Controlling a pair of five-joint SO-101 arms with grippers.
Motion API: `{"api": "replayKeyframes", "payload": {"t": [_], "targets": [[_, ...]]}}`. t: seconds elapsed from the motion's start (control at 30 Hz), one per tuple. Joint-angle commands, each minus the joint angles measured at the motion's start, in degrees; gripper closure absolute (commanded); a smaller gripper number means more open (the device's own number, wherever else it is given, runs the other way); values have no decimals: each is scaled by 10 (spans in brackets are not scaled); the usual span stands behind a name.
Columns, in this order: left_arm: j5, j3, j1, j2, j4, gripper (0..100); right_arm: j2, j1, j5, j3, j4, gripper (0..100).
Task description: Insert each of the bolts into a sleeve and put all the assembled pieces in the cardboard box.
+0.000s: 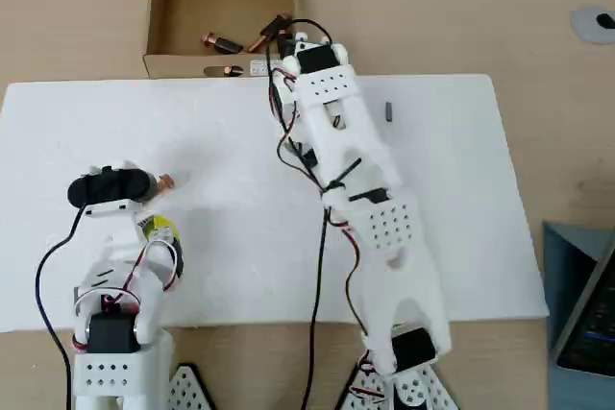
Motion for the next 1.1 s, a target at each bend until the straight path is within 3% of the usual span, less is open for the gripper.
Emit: {"api": "replayKeyframes", "payload": {"t": [0.0,0.17,0.53,1.07], "targets": [[1,-1,-4,-4,-11,998,-1,11,-4,-27,-1,885],[1,-1,-4,-4,-11,998,1,10,-2,-26,-1,960],[1,-1,-4,-4,-11,998,-13,8,11,-29,11,989],[-4,-1,0,-4,-9,998,-238,12,57,-25,43,989]]}}
